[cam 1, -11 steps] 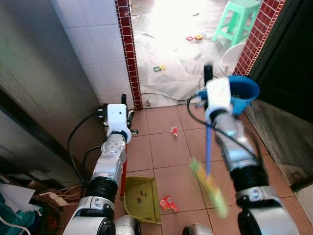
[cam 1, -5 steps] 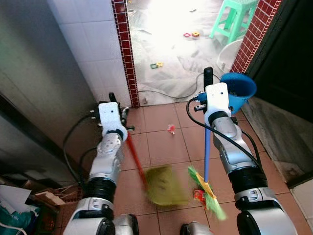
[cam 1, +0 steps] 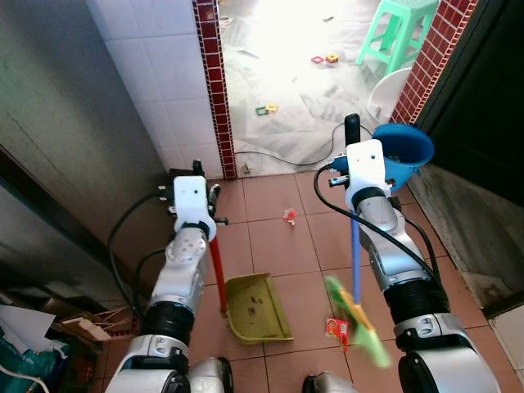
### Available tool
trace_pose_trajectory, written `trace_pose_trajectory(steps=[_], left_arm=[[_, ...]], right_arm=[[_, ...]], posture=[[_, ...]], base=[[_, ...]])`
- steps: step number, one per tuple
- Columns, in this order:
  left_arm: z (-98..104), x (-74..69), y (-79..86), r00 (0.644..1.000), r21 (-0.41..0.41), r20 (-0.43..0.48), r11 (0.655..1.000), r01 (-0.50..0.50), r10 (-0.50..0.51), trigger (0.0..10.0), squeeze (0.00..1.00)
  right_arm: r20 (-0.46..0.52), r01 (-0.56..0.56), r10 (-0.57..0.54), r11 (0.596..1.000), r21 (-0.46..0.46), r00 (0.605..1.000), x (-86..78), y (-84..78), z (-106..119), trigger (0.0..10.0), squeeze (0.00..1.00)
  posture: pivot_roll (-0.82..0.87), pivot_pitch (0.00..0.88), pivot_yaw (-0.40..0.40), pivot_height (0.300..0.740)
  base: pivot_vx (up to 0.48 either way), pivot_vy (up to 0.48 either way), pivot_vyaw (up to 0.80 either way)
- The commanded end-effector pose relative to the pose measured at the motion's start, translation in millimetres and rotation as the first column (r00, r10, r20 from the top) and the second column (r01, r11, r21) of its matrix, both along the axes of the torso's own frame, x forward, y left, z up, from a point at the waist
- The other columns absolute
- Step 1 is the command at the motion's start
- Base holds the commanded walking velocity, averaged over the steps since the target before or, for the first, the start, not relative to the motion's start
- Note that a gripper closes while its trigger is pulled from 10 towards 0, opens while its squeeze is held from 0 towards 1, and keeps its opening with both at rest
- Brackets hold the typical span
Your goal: Sweep floor
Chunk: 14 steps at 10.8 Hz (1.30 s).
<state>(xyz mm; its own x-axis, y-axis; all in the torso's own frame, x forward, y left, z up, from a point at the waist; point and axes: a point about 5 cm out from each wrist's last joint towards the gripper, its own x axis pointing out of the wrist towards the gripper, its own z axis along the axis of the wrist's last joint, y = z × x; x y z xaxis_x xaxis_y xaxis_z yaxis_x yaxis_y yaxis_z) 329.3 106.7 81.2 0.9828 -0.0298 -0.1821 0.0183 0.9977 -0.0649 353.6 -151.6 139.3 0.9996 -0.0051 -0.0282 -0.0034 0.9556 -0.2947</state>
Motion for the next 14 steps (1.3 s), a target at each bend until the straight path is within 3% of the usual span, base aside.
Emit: trace_pose_trajectory(steps=[1,2,4,7,9,11,12,13,14], left_arm=[[-11.8,-4.9,-6.8,0.998,-0.037,-0.056,0.999,0.024,-0.026,10.0,0.00],[-17.0,-6.5,-12.9,0.994,-0.022,-0.086,0.998,0.065,-0.067,10.0,0.00],[-21.8,-10.8,-25.4,0.973,-0.052,-0.128,0.981,0.188,-0.193,10.0,0.00],[-29.3,-13.7,-29.3,0.958,-0.010,-0.179,0.974,0.226,-0.224,10.0,0.00],[-32.0,-16.1,-30.9,0.929,0.057,-0.221,0.947,0.316,-0.297,10.0,0.00],[-31.6,-16.5,-28.4,0.924,0.094,-0.221,0.937,0.337,-0.310,10.0,0.00],[-32.5,-16.9,-23.4,0.926,0.106,-0.229,0.937,0.332,-0.302,10.0,0.00],[-32.9,-17.0,-20.9,0.927,0.113,-0.231,0.938,0.328,-0.296,10.0,0.00],[-34.6,-17.7,-17.4,0.929,0.108,-0.238,0.943,0.314,-0.282,10.0,0.00]], right_arm=[[-0.001,0.003,-0.003,1.000,0.002,1.000,1.0,0.9,1.0,10.0,0.00],[-0.028,0.022,-0.021,0.999,0.047,0.999,0.6,2.2,-2.1,10.0,0.00],[-0.072,0.096,-0.094,0.995,0.022,0.993,1.0,-7.4,-8.6,10.0,0.00],[-0.118,0.198,-0.197,0.980,-0.006,0.973,0.1,-16.7,-15.8,10.0,0.00],[-0.136,0.253,-0.250,0.968,0.000,0.959,-0.3,-22.7,-17.3,10.0,0.00],[-0.171,0.264,-0.242,0.957,0.119,0.955,0.2,-16.9,-18.3,10.0,0.00],[-0.166,0.223,-0.176,0.914,0.340,0.970,2.8,-3.7,-13.4,10.0,0.00],[-0.144,0.185,-0.132,0.864,0.468,0.981,4.7,4.2,-6.6,10.0,0.00],[0.019,0.035,-0.054,0.834,0.551,0.998,7.2,18.1,22.0,10.0,0.00]], posture=[[-0.02,0.071,0.047,0.740],[-0.02,0.072,0.046,0.740],[-0.02,0.070,0.046,0.740],[-0.02,0.067,0.043,0.740],[-0.02,0.063,0.042,0.740],[-0.02,0.063,0.043,0.740],[-0.02,0.064,0.043,0.740],[-0.02,0.064,0.043,0.740],[-0.02,0.064,0.044,0.740]], base=[[0.000,0.000,0.00],[0.000,0.000,0.00],[0.000,0.000,0.00],[0.000,0.000,0.00],[0.000,0.000,0.00],[0.000,0.000,0.00],[0.000,0.000,0.00],[0.000,0.000,0.00],[0.000,0.000,0.00]])
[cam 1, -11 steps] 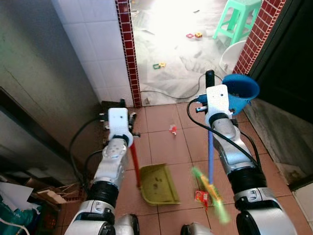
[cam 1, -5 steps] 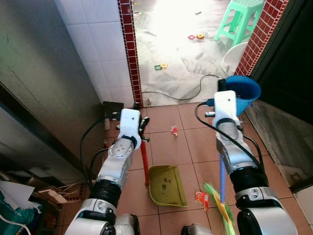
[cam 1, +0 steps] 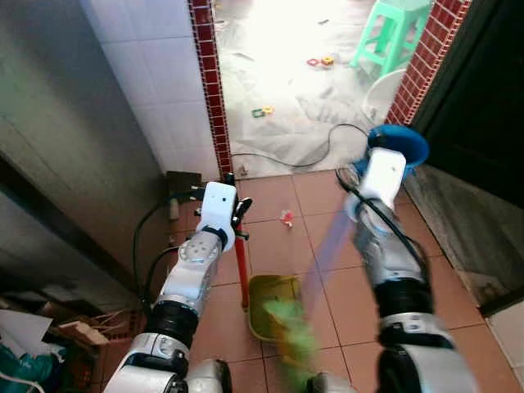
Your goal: Sweep floor
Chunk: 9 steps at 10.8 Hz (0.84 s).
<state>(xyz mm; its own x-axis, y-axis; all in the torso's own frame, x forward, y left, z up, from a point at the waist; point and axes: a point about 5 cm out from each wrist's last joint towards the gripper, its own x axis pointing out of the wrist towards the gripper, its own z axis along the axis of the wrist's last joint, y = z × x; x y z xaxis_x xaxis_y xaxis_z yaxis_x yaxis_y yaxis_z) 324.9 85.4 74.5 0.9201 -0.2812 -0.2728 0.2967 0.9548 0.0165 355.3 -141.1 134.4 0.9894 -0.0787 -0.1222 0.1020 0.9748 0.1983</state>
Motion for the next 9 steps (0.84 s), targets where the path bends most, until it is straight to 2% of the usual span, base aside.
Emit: trace_pose_trajectory(steps=[1,2,3,4,5,6,7,8,9], left_arm=[[-29.0,-13.9,5.2,0.990,0.064,-0.141,0.998,0.011,-0.002,10.0,0.00],[-28.3,-13.9,6.4,0.992,0.071,-0.129,0.997,-0.003,0.013,10.0,0.00],[-25.8,-13.0,11.4,0.992,0.102,-0.106,0.993,-0.057,0.067,10.0,0.00],[-20.9,-12.7,18.7,0.991,0.045,-0.076,0.993,-0.109,0.112,10.0,0.00],[-17.3,-10.8,27.9,0.983,0.071,-0.022,0.981,-0.178,0.180,10.0,0.00],[-12.7,-10.4,39.4,0.962,0.120,0.055,0.955,-0.273,0.268,10.0,0.00],[-9.3,-13.4,44.4,0.935,0.080,0.096,0.934,-0.349,0.342,10.0,0.00],[-7.9,-14.3,43.8,0.932,0.051,0.101,0.934,-0.355,0.349,10.0,0.00],[-6.4,-13.7,43.3,0.931,0.048,0.115,0.934,-0.353,0.346,10.0,0.00]], right_arm=[[0.179,-0.082,0.063,0.991,0.103,0.982,4.9,14.1,37.1,10.0,0.00],[0.224,-0.114,0.088,0.988,0.105,0.971,4.1,18.0,45.1,10.0,0.00],[0.261,-0.147,0.127,0.987,0.059,0.957,3.0,21.1,51.0,10.0,0.00],[0.282,-0.187,0.184,0.982,-0.018,0.941,0.2,25.0,53.4,10.0,0.00],[0.286,-0.194,0.207,0.978,-0.073,0.935,-1.5,25.6,52.3,10.0,0.00],[0.311,-0.203,0.249,0.964,-0.172,0.917,-4.1,25.5,54.0,10.0,0.00],[0.335,-0.205,0.296,0.938,-0.280,0.895,-6.1,24.7,56.2,10.0,0.00],[0.345,-0.187,0.317,0.914,-0.360,0.883,-7.3,23.3,57.3,10.0,0.00],[0.344,-0.182,0.326,0.903,-0.389,0.881,-7.6,21.0,55.3,10.0,0.00]], posture=[[-0.02,0.063,0.044,0.740],[-0.02,0.063,0.044,0.740],[-0.02,0.059,0.042,0.740],[-0.02,0.055,0.037,0.740],[-0.02,0.050,0.034,0.740],[-0.02,0.046,0.030,0.740],[-0.02,0.042,0.024,0.740],[-0.02,0.041,0.021,0.740],[-0.02,0.039,0.020,0.740]], base=[[0.000,0.000,0.00],[0.000,0.000,0.00],[0.000,0.000,0.00],[0.000,0.000,0.00],[0.000,0.000,0.00],[0.000,0.000,0.00],[0.000,0.000,0.00],[0.000,0.000,0.00],[0.000,0.000,0.80]])
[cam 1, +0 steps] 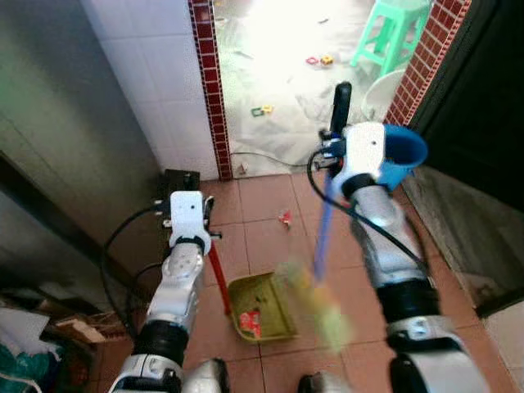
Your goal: Sweep floor
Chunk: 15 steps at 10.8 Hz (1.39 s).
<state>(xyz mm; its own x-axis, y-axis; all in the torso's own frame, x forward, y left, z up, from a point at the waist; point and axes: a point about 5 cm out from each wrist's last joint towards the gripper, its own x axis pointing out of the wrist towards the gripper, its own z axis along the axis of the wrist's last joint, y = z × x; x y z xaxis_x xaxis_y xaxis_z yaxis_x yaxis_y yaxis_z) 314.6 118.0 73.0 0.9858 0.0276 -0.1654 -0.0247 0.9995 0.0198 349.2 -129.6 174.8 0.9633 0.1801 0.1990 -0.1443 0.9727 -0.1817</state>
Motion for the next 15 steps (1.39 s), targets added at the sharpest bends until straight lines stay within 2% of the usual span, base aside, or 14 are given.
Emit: trace_pose_trajectory(steps=[1,6,8,11,12,15], left_arm=[[-3.4,-2.5,8.7,1.000,0.066,-0.001,0.997,-0.027,0.027,10.0,0.00],[-3.5,-2.6,9.2,1.000,0.073,0.005,0.997,-0.023,0.023,10.0,0.00],[-1.8,-2.3,10.1,1.000,0.070,0.010,0.998,-0.002,0.001,10.0,0.00],[3.6,-19.0,26.2,0.995,0.113,0.008,0.989,0.093,-0.095,10.0,0.00],[3.9,-29.5,34.0,0.995,0.114,0.001,0.989,0.096,-0.097,10.0,0.00],[7.6,-63.3,38.6,0.993,0.146,0.001,0.982,0.117,-0.118,10.0,0.00]], right_arm=[[0.070,-0.033,0.032,0.999,0.013,0.997,-1.3,8.8,13.5,10.0,0.00],[0.078,-0.023,0.023,1.000,-0.006,0.997,-3.3,6.6,6.1,10.0,0.00],[0.078,-0.001,0.002,1.000,-0.006,0.997,-2.9,3.9,4.9,10.0,0.00],[0.075,0.110,-0.107,0.993,-0.034,0.991,-4.1,-23.1,-1.2,10.0,0.00],[0.063,0.135,-0.133,0.990,-0.040,0.989,-7.1,-31.5,-5.2,10.0,0.00],[0.038,0.160,-0.158,0.985,-0.065,0.987,-17.9,-42.5,-16.2,10.0,0.00]], posture=[[-0.02,0.039,0.022,0.740],[-0.02,0.038,0.038,0.740],[-0.02,0.037,0.039,0.740],[-0.01,0.036,0.046,0.740],[0.00,0.038,0.050,0.740],[0.00,0.039,0.040,0.740]], base=[[0.000,-0.322,0.80],[0.000,-0.334,0.78],[0.000,0.000,0.00],[0.000,0.000,0.00],[0.000,0.000,0.00],[0.000,0.000,0.00]])
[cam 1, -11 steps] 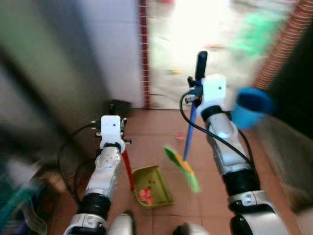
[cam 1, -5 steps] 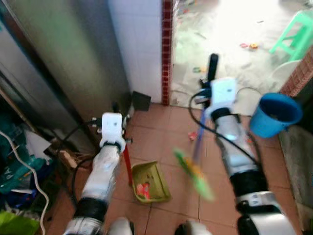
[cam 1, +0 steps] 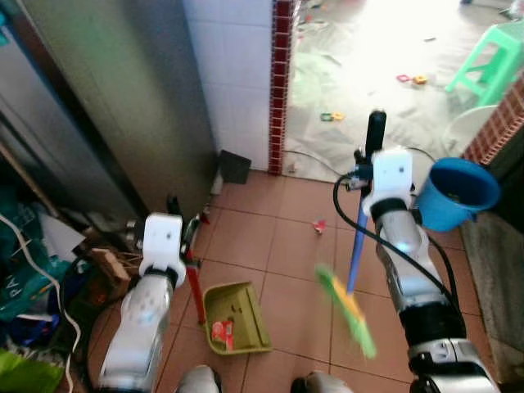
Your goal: Sweep floor
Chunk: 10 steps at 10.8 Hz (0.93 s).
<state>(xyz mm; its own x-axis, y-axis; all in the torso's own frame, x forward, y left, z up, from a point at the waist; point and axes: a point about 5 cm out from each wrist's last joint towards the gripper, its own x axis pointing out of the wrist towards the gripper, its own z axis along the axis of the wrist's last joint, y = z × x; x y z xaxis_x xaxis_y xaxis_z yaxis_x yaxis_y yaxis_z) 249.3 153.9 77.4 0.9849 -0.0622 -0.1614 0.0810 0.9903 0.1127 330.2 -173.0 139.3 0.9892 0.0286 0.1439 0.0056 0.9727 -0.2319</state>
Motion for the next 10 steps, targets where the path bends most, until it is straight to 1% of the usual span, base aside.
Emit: trace_pose_trajectory(steps=[1,2,3,5,8,9,10], left_arm=[[3.7,-3.7,4.8,1.000,0.072,0.006,0.997,0.010,-0.011,10.0,0.00],[6.2,-6.7,6.3,1.000,0.073,0.011,0.997,0.006,-0.007,10.0,0.00],[10.8,-9.6,8.1,0.999,0.077,0.035,0.997,0.002,-0.004,10.0,0.00],[14.5,-11.2,7.0,0.998,0.057,0.059,0.998,0.021,-0.024,10.0,0.00],[14.9,-11.1,-1.4,0.996,-0.011,0.040,0.997,0.079,-0.078,10.0,0.00],[12.9,-11.0,-1.7,0.997,-0.039,0.020,0.996,0.079,-0.078,10.0,0.00],[11.8,-8.8,-4.2,0.994,-0.092,0.002,0.989,0.113,-0.114,10.0,0.00]], right_arm=[[0.078,0.007,-0.005,1.000,-0.024,0.997,-0.5,-2.4,18.0,10.0,0.00],[0.073,0.023,-0.022,1.000,-0.016,0.997,-1.9,-6.5,16.4,10.0,0.00],[0.071,0.040,-0.039,0.999,-0.011,0.997,-4.3,-10.3,14.8,10.0,0.00],[0.069,0.042,-0.041,0.999,-0.008,0.997,-5.9,-10.2,13.9,10.0,0.00],[0.061,0.048,-0.049,0.999,0.012,0.997,-1.7,-9.5,15.6,10.0,0.00],[0.057,0.048,-0.049,0.999,0.015,0.997,-1.5,-7.9,15.5,10.0,0.00],[0.055,0.042,-0.043,0.999,0.018,0.998,-1.0,-5.8,15.1,10.0,0.00]], posture=[[0.01,0.038,0.038,0.740],[0.01,0.036,0.035,0.740],[0.01,0.034,0.036,0.740],[0.01,0.035,0.041,0.740],[0.00,0.048,0.045,0.740],[0.00,0.048,0.044,0.740],[0.01,0.049,0.045,0.740]], base=[[0.000,0.000,0.00],[0.000,0.000,0.00],[0.000,0.000,0.00],[0.000,0.000,0.00],[0.000,0.000,0.00],[0.000,0.000,-0.60],[0.000,0.000,-0.71]])
